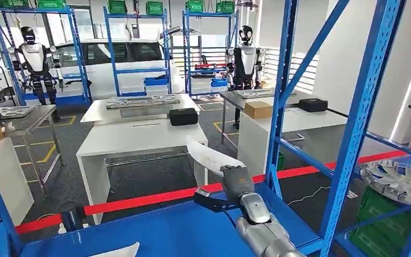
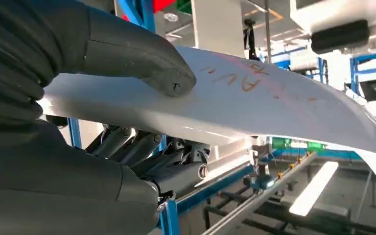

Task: Take the parts from the cabinet and place them on the table.

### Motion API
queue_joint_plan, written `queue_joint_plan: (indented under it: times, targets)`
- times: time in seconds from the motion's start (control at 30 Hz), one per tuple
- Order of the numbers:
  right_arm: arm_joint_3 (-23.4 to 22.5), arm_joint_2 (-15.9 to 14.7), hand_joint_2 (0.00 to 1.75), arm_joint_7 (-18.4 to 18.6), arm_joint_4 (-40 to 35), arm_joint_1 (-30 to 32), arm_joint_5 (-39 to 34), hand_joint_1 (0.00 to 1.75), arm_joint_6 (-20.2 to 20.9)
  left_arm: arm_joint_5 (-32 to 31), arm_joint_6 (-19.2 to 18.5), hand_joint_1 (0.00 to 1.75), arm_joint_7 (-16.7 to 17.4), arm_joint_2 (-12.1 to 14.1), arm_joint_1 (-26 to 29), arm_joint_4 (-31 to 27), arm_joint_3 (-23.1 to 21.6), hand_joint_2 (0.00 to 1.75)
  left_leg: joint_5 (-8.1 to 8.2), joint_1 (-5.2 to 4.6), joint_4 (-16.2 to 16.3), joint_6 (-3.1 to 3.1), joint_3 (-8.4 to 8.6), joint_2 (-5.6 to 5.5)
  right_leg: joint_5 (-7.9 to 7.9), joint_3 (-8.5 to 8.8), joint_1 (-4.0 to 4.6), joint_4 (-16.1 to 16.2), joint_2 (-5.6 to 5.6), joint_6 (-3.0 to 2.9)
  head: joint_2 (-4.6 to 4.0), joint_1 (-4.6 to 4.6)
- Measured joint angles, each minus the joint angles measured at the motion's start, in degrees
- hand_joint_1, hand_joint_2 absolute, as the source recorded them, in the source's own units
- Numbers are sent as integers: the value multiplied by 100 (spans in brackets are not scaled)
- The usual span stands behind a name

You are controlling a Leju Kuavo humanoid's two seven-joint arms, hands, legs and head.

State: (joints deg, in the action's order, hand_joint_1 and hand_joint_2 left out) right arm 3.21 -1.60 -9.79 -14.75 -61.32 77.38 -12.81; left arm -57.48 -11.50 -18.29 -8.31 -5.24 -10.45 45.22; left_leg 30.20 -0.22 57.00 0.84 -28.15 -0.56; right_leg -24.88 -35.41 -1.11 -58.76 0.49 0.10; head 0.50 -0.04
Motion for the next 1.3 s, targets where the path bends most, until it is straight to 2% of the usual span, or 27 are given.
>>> queue_joint_plan:
  times: [0.3, 0.47, 0.57, 0.67, 0.7, 0.73, 0.77, 0.83, 0.87, 0.9, 0.93, 0.97, 1.0, 1.03, 1.07, 1.1, 1.13, 1.17, 1.23, 1.27, 1.3]
  targets:
    - [0, 74, 175, 2, 0, -123, -11, 175, -33, 153, -2, 0, 442, -31, -19, 0, 70, 175, 1, 0, 1, -2, -11, -1, 0, 0, 0, 1, 0, 0, 0, 0]
    - [0, 114, 175, -13, 0, -119, -39, 175, -59, 155, -2, 0, 643, -35, -55, 0, 140, 175, 5, -23, 29, -10, -39, -3, 17, -3, -27, 11, -3, 27, 0, -2]
    - [0, 142, 175, -17, 0, -109, -59, 175, -66, 155, 7, 0, 702, -35, -67, -2, 153, 175, 17, -39, 56, -49, -69, -2, 26, -3, -42, 14, -2, 51, 0, -2]
    - [0, 149, 175, -35, -2, -107, -61, 175, -68, 155, 7, 0, 724, -35, -84, -2, 155, 175, -5, -58, 64, -114, -95, -2, 65, 4, -58, 60, -1, 123, 0, -7]
    - [0, 151, 175, -37, -30, -107, -61, 175, -72, 155, 7, 0, 726, -44, -91, -2, 155, 175, -63, -16, -20, -174, -14, -2, 77, 12, -24, 80, 2, 156, 0, -2]
    - [0, 144, 175, -35, -48, -106, -64, 175, -81, 155, 7, 0, 724, -55, -91, -2, 155, 175, -111, 9, -76, -201, 12, 26, 23, -33, -42, 9, -10, 149, 0, 2]
    - [0, 146, 175, -37, -48, -134, -66, 175, -85, 155, 9, 0, 726, -59, -93, -4, 155, 175, -131, 20, -95, -234, 5, 31, -129, -164, -32, -228, -18, 140, 0, 20]
    - [0, 153, 175, -54, -48, -114, -61, 175, -90, 155, 9, 0, 728, -68, -101, -2, 155, 175, -125, 20, -94, -241, 1, 39, -507, -613, -29, -1173, -18, 159, 0, 28]
    - [-2, 151, 175, -52, -48, -77, -66, 175, -90, 155, 9, 0, 730, -70, -99, -2, 155, 175, -118, 20, -86, -242, 1, 38, -618, -837, -29, -1589, -17, 169, 0, 31]
    - [-2, 149, 175, -50, -48, -50, -66, 175, -90, 153, 11, 0, 734, -70, -94, -2, 155, 175, -110, 21, -75, -235, 2, 32, -592, -956, -30, -1744, -18, 175, 0, 35]
    - [-2, 149, 175, -52, -48, -39, -66, 175, -90, 149, 33, 0, 745, -72, -92, -2, 158, 175, -90, 24, -60, -222, 11, 27, -443, -929, -35, -1602, -22, 172, 0, 39]
    - [-2, 149, 175, -61, -48, -44, -68, 175, -90, 133, 61, 0, 754, -77, -94, -2, 155, 175, -57, 28, -33, -201, 21, 22, -178, -774, -45, -1222, -27, 169, 0, 37]
    - [-2, 149, 175, -83, -50, -58, -70, 175, -96, 118, 77, 0, 769, -83, -102, -2, 158, 175, -11, 38, 13, -178, 32, 19, 112, -548, -51, -717, -31, 168, 0, 39]
    - [-2, 149, 175, -94, -50, -63, -72, 175, -101, 118, 103, 0, 772, -87, -102, -2, 155, 175, 60, 41, 81, -141, 26, 19, 272, -343, -54, -190, -43, 161, 0, 39]
    - [-2, 151, 175, -111, -48, -70, -74, 175, -105, 118, 112, 0, 783, -85, -109, -4, 158, 175, 97, 9, 123, -88, -68, 13, 131, -261, -13, -188, -33, 141, 0, 24]
    - [-2, 155, 175, -142, -50, -54, -77, 175, -111, 120, 114, 0, 794, -85, -116, -2, 158, 175, 108, 10, 151, -57, -84, 8, 95, -272, -18, -155, -24, 60, 0, 37]
    - [-2, 168, 175, -236, -55, -17, -108, 175, -151, 118, 127, 0, 785, -94, -114, -2, 158, 175, 110, 19, 151, -38, -59, 9, 86, -293, 2, -142, -23, 43, 2, 9]
    - [-7, 173, 175, -407, -57, 13, -175, 175, -219, 120, 138, 0, 787, -96, -110, -2, 160, 175, 107, 19, 119, -6, -84, 10, 68, -299, 13, -158, -20, 8, 0, 2]
    - [-13, 223, 175, -899, -85, 16, -271, 175, -269, 118, 160, 0, 785, -94, -105, -4, 168, 175, 192, 26, 152, 63, -64, 21, 69, -265, -41, -123, -16, -58, 2, 46]
    - [-13, 267, 175, -1159, -101, 18, -289, 175, -271, 118, 162, 0, 787, -96, -116, -4, 175, 175, 304, 24, 377, 106, -166, 26, 59, -250, -53, -117, -14, -84, 0, -7]
    - [-13, 314, 175, -1376, -101, 38, -308, 175, -293, 107, 162, 0, 804, -98, -131, -2, 181, 175, 465, 37, 750, 129, -371, 26, 54, -248, -51, -117, -15, -106, 2, -11]
